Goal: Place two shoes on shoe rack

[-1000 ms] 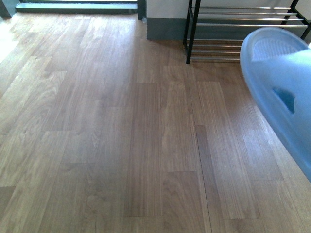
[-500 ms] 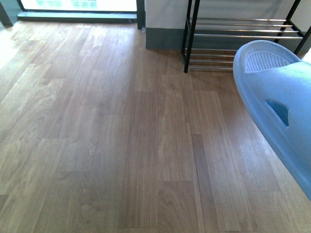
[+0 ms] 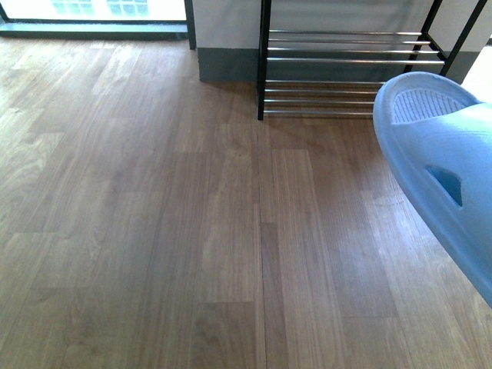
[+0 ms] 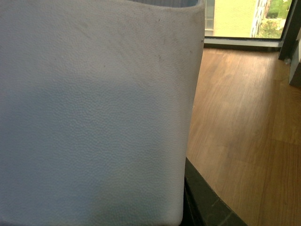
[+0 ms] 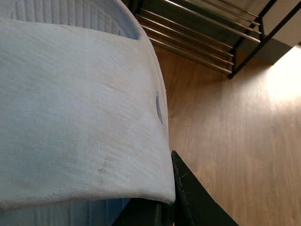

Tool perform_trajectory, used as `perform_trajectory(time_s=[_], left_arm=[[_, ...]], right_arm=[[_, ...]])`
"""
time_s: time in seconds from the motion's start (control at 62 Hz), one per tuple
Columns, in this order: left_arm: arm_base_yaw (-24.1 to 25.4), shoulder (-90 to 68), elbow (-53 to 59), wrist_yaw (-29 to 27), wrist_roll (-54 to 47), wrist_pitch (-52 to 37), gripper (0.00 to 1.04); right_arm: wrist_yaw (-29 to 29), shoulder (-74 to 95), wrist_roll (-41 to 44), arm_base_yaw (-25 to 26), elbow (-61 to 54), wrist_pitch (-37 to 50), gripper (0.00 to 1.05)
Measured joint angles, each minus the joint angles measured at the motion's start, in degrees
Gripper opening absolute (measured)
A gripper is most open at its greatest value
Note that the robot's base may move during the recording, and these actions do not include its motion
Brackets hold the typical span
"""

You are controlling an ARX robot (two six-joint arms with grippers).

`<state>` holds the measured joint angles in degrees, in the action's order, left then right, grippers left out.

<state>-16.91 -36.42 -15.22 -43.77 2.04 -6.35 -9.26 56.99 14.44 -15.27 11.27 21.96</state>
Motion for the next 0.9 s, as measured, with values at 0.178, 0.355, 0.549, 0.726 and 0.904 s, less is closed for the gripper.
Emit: perform_trajectory(time_s=[0.178, 0.355, 0.549, 0.726, 0.904], left_arm=[[0.0, 0.0, 0.0, -0.02, 0.0, 0.0, 0.02], [0.0, 0.0, 0.0, -0.04, 0.0, 0.0, 0.02], [0.07, 0.0, 0.0, -0.31, 0.0, 0.0, 0.02], [0.07, 0.0, 0.0, -0.15, 0.0, 0.0, 0.02], [0.02, 0.0, 0.0, -0.02, 0.0, 0.0, 0.02]], right_arm=[[0.07, 0.0, 0.0, 0.0, 0.0, 0.0, 0.01], [0.09, 0.0, 0.0, 0.0, 0.0, 0.0, 0.01], [0.26, 0.02, 0.0, -0.09, 0.0, 0.0, 0.01], [0.17, 0.0, 0.0, -0.09, 0.0, 0.0, 0.01], [-0.02, 0.0, 0.0, 0.02, 0.0, 0.0, 0.01]])
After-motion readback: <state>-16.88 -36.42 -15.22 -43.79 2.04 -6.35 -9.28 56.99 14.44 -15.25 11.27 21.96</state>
